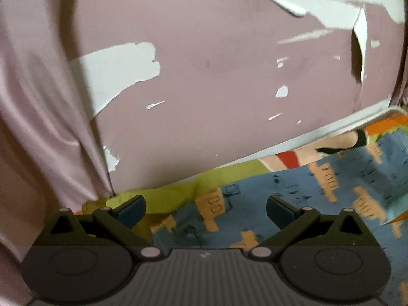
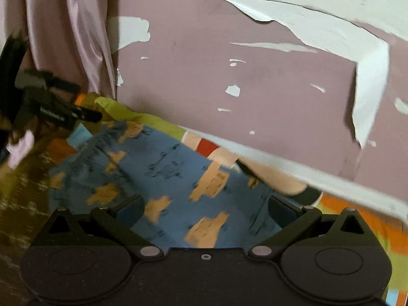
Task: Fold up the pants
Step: 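Reach both grippers to the waistband of the blue car-print pants and grasp it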
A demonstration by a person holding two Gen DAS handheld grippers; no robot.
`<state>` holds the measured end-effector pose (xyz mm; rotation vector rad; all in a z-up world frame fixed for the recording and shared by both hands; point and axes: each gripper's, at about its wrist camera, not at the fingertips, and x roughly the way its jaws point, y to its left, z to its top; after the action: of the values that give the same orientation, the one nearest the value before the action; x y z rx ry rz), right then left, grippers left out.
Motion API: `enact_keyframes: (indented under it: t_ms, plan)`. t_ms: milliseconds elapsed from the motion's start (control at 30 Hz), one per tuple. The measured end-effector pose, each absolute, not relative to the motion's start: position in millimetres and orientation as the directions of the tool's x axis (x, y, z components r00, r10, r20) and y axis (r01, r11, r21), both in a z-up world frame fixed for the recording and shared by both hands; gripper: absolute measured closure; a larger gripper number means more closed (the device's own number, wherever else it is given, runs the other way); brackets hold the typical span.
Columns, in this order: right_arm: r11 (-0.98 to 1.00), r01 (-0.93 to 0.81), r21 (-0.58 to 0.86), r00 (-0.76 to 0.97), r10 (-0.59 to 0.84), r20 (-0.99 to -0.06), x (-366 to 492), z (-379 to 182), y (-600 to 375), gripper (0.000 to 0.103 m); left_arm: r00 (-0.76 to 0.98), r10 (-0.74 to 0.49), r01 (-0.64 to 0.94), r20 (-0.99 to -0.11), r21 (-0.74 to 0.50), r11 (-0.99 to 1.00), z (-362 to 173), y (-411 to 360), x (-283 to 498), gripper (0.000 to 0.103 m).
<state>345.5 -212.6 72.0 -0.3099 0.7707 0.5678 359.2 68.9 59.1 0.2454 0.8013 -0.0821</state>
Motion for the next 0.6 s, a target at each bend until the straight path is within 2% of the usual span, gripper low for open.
enact_keyframes:
  t_ms: [67,167,333,400,500,600]
  plan:
    - [0.782,-0.612,-0.116,0.604,0.367,-0.708,357.6,55.2,-212.9,0.001,0.702,-0.01,0.213,-0.712,0.197,0.957,48.9,70.1,372.2,0.0]
    - [0.765,-0.629,-0.139,0.588,0.352,-0.728,385.2,33.7,-216.7,0.002,0.708,-0.094,0.34,-0.7,0.221,0.914,33.7,68.6,386.7,0.0]
    - [0.786,-0.617,-0.044,0.559,0.398,-0.728,423.7,11.7,-233.0,0.004,0.684,-0.118,0.415,-0.72,0.252,0.874,8.0,70.7,407.8,0.001]
    - [0.792,-0.609,-0.037,0.553,0.391,-0.736,436.1,2.9,-234.3,0.012,0.655,-0.137,0.424,-0.743,0.212,0.88,-1.8,77.5,418.0,0.003]
    - [0.788,-0.614,-0.04,0.546,0.387,-0.743,449.5,-8.4,-234.7,0.019,0.588,-0.213,0.47,-0.78,0.115,0.875,-11.3,88.1,430.0,0.01]
    - [0.779,-0.626,-0.042,0.533,0.388,-0.752,459.4,-18.7,-232.0,0.037,0.561,-0.261,0.47,-0.786,0.043,0.881,-14.7,94.9,438.6,0.02]
